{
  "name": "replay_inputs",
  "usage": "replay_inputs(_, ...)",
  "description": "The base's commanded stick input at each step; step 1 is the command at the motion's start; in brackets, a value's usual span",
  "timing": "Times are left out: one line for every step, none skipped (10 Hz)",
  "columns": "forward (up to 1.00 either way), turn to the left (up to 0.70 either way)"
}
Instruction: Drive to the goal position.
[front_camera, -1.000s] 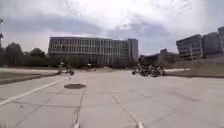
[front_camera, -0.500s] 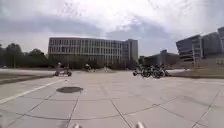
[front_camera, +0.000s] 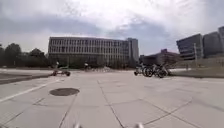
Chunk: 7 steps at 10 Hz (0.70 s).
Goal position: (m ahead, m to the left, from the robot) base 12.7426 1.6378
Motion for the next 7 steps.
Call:
replay_inputs(0.7,0.14)
replay_inputs(0.7,0.14)
replay_inputs(0.7,0.14)
replay_inputs(0.7,0.14)
replay_inputs(0.7,0.14)
replay_inputs(0.7,0.14)
replay_inputs(0.7,0.14)
